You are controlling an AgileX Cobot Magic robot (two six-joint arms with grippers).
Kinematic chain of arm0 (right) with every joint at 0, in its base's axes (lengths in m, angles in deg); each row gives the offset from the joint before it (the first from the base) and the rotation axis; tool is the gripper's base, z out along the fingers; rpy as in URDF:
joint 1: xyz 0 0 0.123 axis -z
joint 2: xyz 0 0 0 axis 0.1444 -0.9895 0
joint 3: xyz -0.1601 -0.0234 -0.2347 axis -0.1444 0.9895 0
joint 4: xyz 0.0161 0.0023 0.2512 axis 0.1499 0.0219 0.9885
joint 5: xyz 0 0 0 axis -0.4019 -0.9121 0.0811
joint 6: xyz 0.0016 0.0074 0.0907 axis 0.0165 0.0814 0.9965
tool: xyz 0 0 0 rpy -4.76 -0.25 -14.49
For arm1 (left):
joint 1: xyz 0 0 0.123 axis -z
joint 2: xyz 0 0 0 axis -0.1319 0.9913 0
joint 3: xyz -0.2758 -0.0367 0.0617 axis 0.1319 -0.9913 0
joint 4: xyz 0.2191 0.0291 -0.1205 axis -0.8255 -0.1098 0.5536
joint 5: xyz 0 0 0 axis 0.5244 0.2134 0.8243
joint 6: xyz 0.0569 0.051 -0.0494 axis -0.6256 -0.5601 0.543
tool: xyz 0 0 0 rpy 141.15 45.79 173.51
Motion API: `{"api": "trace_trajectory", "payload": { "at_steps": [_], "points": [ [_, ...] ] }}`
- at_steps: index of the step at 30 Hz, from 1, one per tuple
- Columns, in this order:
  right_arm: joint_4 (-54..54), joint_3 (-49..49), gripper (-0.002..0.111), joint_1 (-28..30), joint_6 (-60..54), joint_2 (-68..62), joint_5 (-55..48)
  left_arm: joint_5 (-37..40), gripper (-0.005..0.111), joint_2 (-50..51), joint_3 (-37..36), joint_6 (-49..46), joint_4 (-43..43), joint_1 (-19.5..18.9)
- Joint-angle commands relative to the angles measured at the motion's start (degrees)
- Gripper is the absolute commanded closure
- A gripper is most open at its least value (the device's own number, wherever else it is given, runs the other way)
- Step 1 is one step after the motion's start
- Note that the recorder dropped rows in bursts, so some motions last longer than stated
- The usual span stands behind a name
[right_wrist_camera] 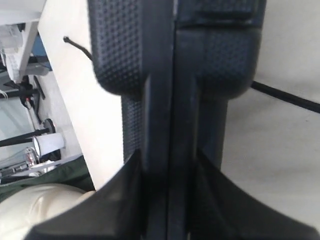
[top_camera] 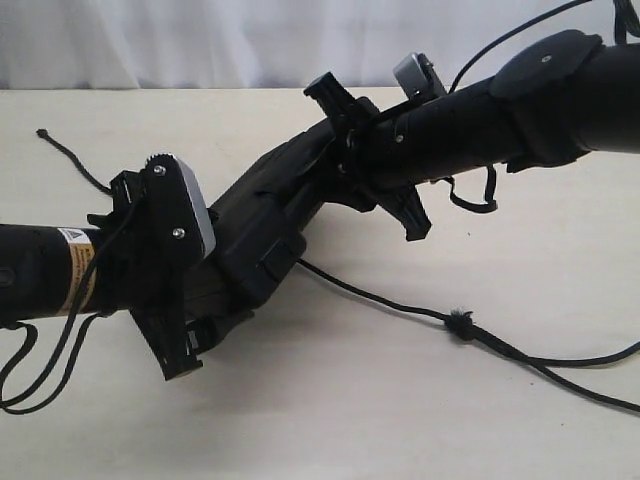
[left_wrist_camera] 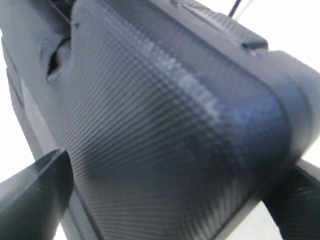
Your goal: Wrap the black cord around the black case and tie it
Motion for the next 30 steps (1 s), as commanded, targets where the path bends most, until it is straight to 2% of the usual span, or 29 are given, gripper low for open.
{"api": "trace_trajectory", "payload": {
  "at_steps": [1, 7, 11, 13, 21, 25, 30],
  "points": [
    [2.3, -0.6, 0.104, -0.1, -0.7, 1.1, -2.0, -5.0, 0.015, 0.1, 1.2, 0.7, 2.3, -2.0],
    [2.3, -0.6, 0.104, -0.1, -0.8, 1.1, -1.8, -10.6, 0.015, 0.1, 1.2, 2.0, 6.1, -2.0],
    [2.3, -0.6, 0.104, -0.1, -2.4, 1.1, -2.0, -9.3, 0.015, 0.2, 1.2, 2.0, 6.0, -2.0],
    [2.3, -0.6, 0.104, -0.1, -2.8, 1.1, -2.0, -7.6, 0.021, 0.4, 1.2, 1.8, 6.0, -2.0],
    [2.3, -0.6, 0.104, -0.1, -3.3, 1.2, -2.1, -9.0, 0.090, 0.9, 1.2, -0.3, 6.1, -2.0],
    [2.3, -0.6, 0.104, -0.1, -6.0, 1.2, -2.2, -9.0, 0.107, 0.9, 1.2, -0.3, 6.2, -2.0],
    [1.0, -0.6, 0.104, -0.1, -7.3, 1.3, -2.7, -9.3, 0.107, 0.9, 1.2, -0.3, 6.2, -2.0]
  ]
}}
